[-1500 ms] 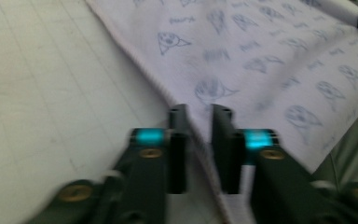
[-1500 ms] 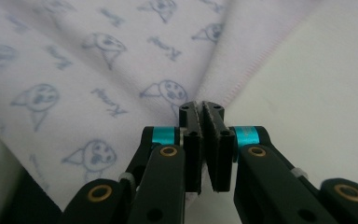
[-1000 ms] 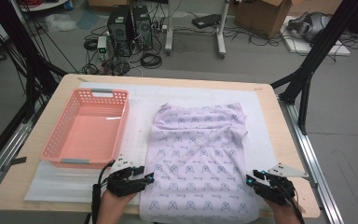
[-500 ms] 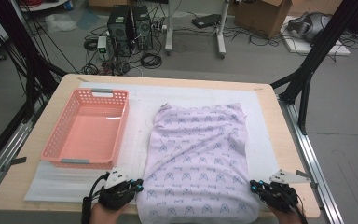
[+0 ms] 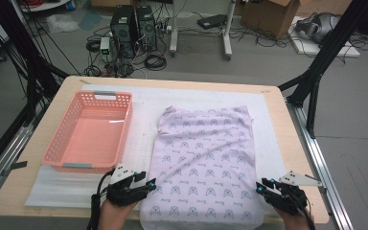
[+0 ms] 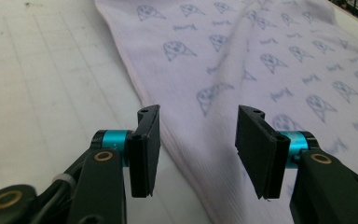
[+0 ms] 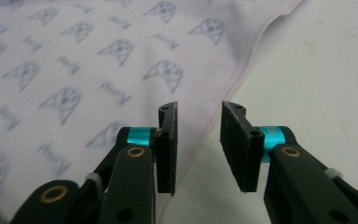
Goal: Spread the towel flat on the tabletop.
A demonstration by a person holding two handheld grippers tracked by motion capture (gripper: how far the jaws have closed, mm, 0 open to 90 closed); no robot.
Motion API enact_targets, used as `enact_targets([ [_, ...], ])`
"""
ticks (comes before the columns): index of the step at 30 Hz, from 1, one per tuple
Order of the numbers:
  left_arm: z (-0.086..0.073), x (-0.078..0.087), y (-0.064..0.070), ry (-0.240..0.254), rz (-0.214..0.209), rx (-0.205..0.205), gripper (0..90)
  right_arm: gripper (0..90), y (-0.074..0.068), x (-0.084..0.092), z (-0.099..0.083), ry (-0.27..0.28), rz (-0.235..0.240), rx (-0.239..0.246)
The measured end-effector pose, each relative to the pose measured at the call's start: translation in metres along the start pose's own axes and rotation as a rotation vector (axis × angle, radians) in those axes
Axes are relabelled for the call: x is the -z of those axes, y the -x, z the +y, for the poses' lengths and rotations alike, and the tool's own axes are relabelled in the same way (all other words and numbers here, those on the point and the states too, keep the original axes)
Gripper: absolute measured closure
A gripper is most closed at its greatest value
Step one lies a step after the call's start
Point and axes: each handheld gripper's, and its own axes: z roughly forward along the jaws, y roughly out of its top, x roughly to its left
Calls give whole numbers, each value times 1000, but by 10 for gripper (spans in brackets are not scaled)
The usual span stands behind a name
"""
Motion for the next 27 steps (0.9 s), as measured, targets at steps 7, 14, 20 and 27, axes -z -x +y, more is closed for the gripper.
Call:
enact_targets([
  [7,5,-24,9,-49,42,-62,658,688,-1,-24,7,-25,-19,13],
  [14,-7,-1,17,-69,41,-62,900,876,4,-13,2,-43,28,33],
  [20,-32,29,14,-42,31,-37,899,876,3,10,-12,-57,53,49],
  [27,-12,18,1,32,-18,-10,583,671,2,0,2,-5,20,47],
])
